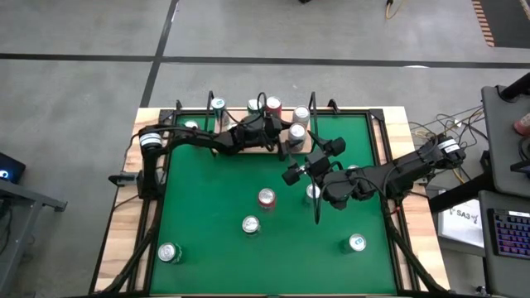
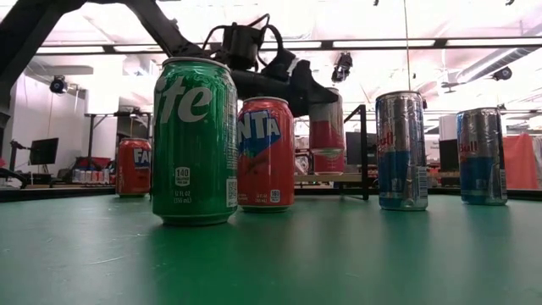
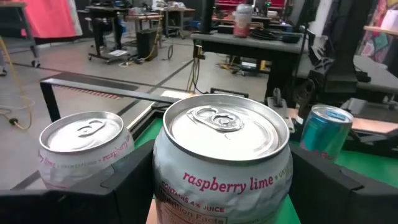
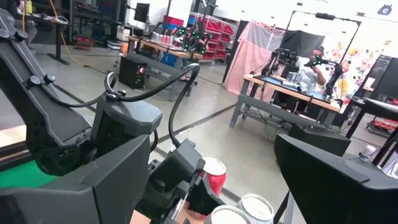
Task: Pick and place cans onto a shelf
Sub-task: Put the pink white soda can on the shelf aligned with the other pink white soda can, then adjust the pink white soda can on the shelf
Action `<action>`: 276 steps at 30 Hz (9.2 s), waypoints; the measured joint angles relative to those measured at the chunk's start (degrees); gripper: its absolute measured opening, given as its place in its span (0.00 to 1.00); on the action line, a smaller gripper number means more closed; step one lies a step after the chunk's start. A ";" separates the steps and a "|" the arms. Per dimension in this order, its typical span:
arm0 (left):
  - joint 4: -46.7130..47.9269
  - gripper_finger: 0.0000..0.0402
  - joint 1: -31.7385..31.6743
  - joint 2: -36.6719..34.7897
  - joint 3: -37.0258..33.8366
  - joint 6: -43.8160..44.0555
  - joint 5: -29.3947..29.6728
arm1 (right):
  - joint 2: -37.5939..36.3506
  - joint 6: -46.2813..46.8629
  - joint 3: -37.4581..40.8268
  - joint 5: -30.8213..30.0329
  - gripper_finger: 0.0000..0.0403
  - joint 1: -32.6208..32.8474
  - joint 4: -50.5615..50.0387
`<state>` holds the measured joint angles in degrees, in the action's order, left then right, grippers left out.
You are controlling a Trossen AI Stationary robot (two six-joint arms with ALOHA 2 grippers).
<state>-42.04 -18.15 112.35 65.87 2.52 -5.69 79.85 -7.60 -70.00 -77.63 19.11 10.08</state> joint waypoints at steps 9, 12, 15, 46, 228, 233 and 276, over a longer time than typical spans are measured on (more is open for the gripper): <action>-1.10 0.70 2.16 1.65 0.00 0.22 4.87 | 0.04 0.03 0.00 -0.02 0.83 0.00 -1.18; -1.47 0.70 2.25 2.06 0.00 0.07 7.84 | 0.04 0.05 0.00 -0.02 0.83 0.00 -1.70; -1.78 0.70 2.25 2.31 0.00 -0.42 9.26 | 0.04 0.05 0.00 0.00 0.83 0.00 -2.00; -1.67 0.71 2.21 3.55 0.00 -0.47 9.81 | 0.04 1.05 0.02 0.00 0.83 0.00 -2.58; 9.79 0.00 6.82 -42.00 -27.30 -25.81 6.66 | 9.52 16.31 -13.25 62.58 0.03 -47.53 -48.91; 9.87 0.00 6.83 -42.12 -27.30 -26.08 6.66 | 10.98 15.88 -13.25 62.54 0.03 -49.11 -48.72; 9.48 0.00 6.82 -42.15 -27.30 -26.09 6.64 | 11.62 21.61 -13.31 65.94 0.03 -46.80 -52.44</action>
<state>-32.56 -11.33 70.19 38.57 -23.57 0.95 91.47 14.01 -83.31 -11.69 -27.68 -42.35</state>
